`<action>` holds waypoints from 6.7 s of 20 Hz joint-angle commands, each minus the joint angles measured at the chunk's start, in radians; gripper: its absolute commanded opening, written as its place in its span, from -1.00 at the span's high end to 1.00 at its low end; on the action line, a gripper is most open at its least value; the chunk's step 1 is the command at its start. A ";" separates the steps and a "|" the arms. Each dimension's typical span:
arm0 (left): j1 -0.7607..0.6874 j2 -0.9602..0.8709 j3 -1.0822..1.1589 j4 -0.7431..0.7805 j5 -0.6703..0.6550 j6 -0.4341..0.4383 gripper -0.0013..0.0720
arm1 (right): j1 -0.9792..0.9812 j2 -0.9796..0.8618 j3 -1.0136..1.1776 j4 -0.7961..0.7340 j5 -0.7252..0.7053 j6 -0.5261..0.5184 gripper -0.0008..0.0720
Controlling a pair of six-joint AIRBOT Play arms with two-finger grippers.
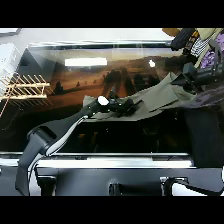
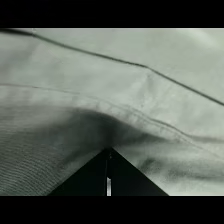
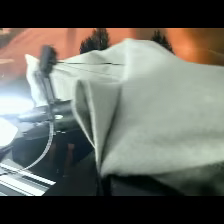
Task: Fold the clothes and pants, and hang the long-sleeved shirts on hangers.
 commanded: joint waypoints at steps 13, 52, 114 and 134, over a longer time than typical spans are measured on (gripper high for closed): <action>0.418 0.339 0.105 0.386 -0.547 0.032 0.93 | 0.359 -0.077 0.018 0.020 0.208 0.008 0.91; 0.874 0.699 0.013 0.630 -0.707 0.056 0.93 | 0.105 -0.320 -0.087 0.154 0.211 -0.237 -0.33; 0.874 0.700 0.013 0.626 -0.792 0.077 0.93 | -0.348 -0.353 0.371 -0.148 0.409 0.152 0.92; 0.874 0.702 0.013 0.587 -0.837 0.043 0.93 | -0.348 -0.215 0.356 -0.558 -0.200 0.375 0.92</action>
